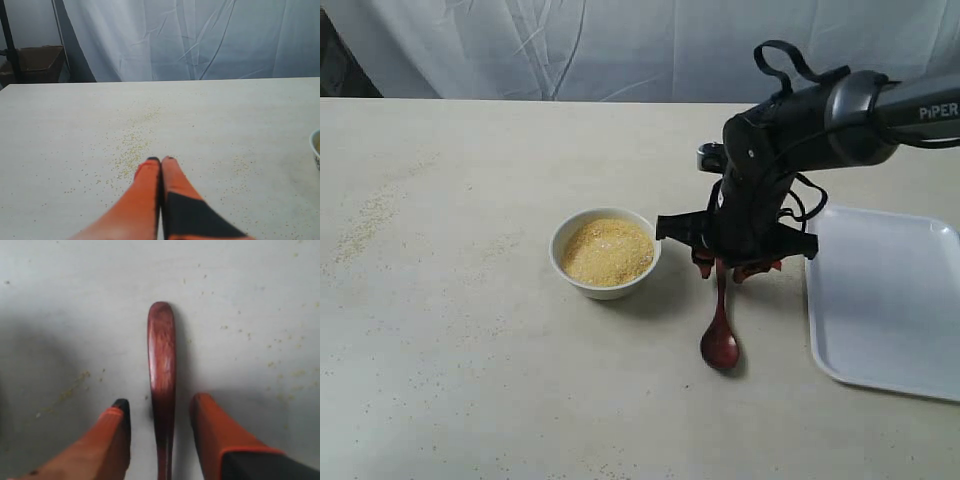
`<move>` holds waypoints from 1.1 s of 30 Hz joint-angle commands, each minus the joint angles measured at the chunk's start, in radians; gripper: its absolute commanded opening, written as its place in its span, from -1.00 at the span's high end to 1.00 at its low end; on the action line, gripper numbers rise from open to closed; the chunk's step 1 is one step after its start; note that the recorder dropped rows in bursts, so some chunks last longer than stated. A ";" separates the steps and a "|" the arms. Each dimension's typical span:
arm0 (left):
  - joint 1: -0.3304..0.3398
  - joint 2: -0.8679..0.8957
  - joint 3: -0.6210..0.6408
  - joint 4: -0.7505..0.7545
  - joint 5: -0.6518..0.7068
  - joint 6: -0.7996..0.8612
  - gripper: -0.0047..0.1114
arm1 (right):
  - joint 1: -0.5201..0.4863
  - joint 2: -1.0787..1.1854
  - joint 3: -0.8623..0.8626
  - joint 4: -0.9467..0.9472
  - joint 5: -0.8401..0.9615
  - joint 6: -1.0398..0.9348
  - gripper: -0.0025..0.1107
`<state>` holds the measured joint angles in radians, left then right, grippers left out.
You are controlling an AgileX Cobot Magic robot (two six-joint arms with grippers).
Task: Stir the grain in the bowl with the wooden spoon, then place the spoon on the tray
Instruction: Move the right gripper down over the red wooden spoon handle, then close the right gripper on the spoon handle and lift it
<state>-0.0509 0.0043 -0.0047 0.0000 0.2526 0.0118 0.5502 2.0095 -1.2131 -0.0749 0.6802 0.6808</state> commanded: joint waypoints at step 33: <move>-0.002 -0.004 0.005 0.000 -0.013 -0.001 0.92 | 0.065 -0.102 -0.194 -0.080 -0.117 0.530 0.73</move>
<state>-0.0509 0.0043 -0.0047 0.0000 0.2526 0.0118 0.5886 1.8705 -1.4054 -0.1379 0.6195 1.0971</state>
